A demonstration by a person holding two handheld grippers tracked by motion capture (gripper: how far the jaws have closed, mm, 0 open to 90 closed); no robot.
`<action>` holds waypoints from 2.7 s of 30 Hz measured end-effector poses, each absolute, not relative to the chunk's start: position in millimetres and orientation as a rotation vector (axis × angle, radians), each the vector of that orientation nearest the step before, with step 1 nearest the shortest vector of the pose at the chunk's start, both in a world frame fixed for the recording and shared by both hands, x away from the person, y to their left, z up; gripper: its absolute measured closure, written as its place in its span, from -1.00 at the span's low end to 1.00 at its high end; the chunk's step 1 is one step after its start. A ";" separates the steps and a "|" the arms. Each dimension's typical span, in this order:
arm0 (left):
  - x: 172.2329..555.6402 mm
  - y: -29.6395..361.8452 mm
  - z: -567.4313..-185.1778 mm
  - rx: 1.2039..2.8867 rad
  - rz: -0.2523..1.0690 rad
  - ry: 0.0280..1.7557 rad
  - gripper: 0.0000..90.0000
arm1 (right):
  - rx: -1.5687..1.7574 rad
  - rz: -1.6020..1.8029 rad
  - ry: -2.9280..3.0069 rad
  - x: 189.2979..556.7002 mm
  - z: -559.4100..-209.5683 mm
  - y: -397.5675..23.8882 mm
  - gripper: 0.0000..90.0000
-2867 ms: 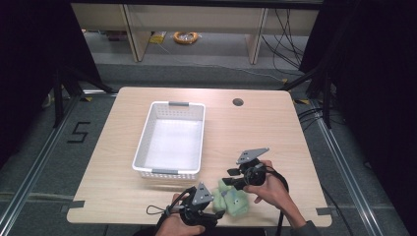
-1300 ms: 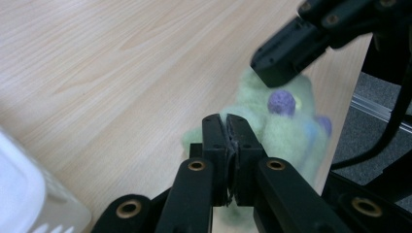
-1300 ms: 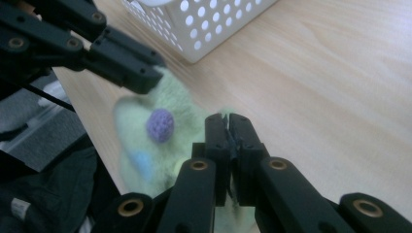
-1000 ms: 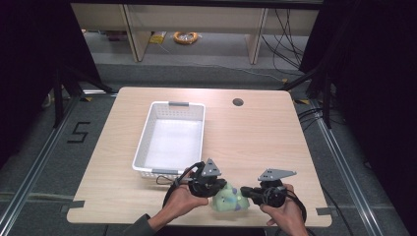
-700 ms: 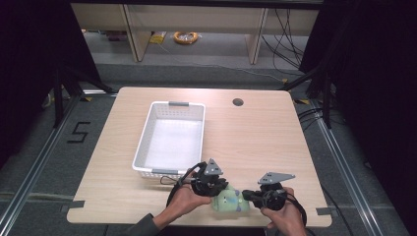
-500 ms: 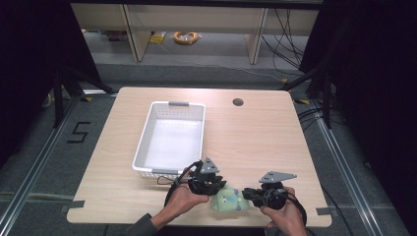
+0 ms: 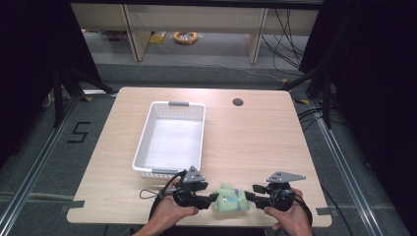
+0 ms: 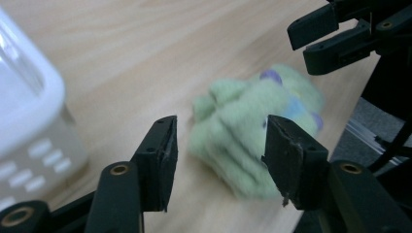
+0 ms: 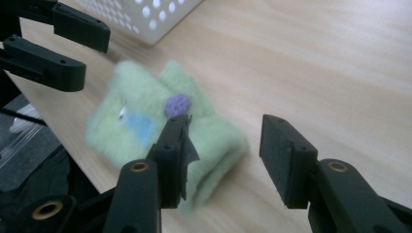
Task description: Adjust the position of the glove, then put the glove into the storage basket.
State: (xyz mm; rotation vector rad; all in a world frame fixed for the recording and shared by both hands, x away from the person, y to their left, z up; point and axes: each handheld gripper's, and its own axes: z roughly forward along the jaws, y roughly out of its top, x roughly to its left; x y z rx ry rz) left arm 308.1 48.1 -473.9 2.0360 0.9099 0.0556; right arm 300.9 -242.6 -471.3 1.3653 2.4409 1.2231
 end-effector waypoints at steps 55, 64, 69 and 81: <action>320.9 34.3 -510.2 1.980 -0.245 1.008 0.67 | 1.367 1.275 2.597 309.1 -500.2 -238.2 0.62; 317.9 38.1 -502.0 1.986 -0.243 0.999 0.70 | 1.358 1.306 2.595 307.5 -498.1 -237.0 0.65; 319.0 39.5 -501.6 1.944 -0.271 0.992 0.70 | 1.350 1.315 2.587 306.2 -495.2 -236.8 0.65; 317.0 42.9 -492.2 1.949 -0.238 0.980 0.70 | 1.349 1.355 2.569 305.5 -486.8 -236.0 0.65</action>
